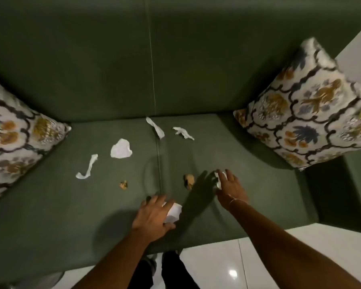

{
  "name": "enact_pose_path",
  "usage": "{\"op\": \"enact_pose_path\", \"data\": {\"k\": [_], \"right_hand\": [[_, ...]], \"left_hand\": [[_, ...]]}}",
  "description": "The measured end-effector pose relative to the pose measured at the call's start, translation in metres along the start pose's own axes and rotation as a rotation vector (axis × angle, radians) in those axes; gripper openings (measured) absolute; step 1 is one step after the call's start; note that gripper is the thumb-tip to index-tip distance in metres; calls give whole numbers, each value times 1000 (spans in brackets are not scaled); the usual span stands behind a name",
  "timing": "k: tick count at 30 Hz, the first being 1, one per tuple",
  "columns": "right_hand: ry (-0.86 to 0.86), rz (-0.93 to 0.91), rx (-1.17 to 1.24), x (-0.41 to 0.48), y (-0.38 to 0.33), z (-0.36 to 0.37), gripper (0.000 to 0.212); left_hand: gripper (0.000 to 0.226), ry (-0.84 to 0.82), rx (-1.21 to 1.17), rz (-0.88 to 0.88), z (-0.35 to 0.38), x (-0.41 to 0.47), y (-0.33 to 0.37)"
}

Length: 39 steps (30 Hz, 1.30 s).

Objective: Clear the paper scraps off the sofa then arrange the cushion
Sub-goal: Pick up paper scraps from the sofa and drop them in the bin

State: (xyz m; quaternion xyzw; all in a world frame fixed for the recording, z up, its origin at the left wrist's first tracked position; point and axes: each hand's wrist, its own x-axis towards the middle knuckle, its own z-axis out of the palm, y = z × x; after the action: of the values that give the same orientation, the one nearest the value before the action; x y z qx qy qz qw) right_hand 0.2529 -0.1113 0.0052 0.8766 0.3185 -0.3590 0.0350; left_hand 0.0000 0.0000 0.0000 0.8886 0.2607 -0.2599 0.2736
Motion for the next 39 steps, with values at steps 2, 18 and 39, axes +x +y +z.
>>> {"op": "enact_pose_path", "data": {"k": [2,18,39], "right_hand": [[26,31,11,13,10,15,76],[366,-219,177,25,-5,34,16],[156,141,645,3,-105,101,16]], "left_hand": [[82,35,35,3,16,12,-1],[5,671,-173,-122,21,27,-21],[26,679,-447,-535,7,-2,-127]]}}
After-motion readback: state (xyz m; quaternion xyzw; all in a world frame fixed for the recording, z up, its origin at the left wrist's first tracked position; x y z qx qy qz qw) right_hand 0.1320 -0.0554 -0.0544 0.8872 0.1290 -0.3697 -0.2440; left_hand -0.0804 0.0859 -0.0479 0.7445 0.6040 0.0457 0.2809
